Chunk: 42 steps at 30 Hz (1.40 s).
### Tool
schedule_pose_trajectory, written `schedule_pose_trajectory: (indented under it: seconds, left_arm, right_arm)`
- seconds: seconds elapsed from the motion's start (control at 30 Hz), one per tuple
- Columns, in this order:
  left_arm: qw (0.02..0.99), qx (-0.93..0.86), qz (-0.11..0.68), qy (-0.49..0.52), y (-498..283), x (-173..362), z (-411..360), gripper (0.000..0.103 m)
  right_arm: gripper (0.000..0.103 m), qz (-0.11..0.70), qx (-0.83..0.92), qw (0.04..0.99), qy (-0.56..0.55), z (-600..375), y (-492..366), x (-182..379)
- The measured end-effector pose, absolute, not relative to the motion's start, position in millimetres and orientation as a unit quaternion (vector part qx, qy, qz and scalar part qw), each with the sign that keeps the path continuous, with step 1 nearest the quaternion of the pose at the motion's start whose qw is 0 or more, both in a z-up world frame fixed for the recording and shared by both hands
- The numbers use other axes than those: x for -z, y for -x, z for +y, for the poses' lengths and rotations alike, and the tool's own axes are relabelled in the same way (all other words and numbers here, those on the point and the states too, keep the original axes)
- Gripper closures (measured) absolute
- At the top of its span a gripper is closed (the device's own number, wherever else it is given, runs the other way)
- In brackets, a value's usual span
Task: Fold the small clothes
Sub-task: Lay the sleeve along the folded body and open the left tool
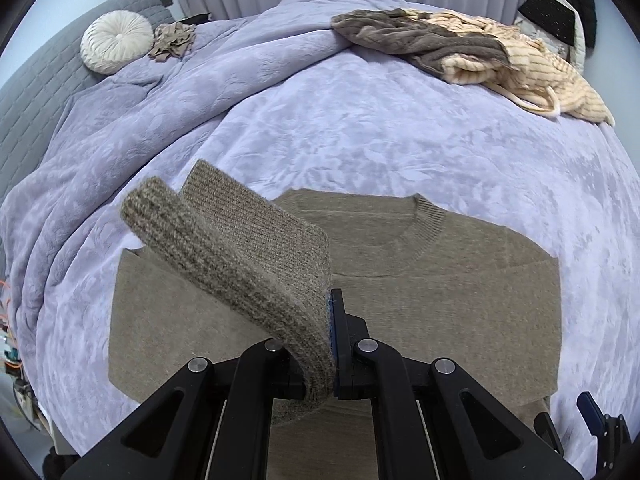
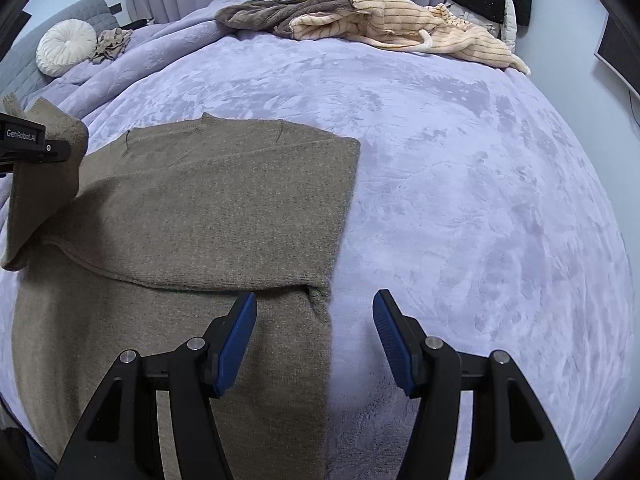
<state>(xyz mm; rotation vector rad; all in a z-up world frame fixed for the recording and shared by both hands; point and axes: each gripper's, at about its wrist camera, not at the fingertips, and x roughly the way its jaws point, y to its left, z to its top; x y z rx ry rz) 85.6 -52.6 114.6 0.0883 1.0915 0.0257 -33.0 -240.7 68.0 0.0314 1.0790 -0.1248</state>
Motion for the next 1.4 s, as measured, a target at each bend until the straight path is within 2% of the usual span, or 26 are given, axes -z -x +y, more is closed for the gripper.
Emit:
schedule_pose_trajectory:
  seconds: [0.6,1.4]
  left_arm:
    - [0.843,0.031,0.525,-0.113,-65.1,-92.0,-143.8,0.095]
    - [0.829,0.029,0.525,-0.192,-53.6,-44.9,-185.6,0.095]
  right_arm:
    - [0.039,0.507,0.071,0.858,-0.047,-276.6,46.5,-66.1]
    - [0.039,0.519,0.087,0.848,-0.071,-305.0,55.3,-46.0]
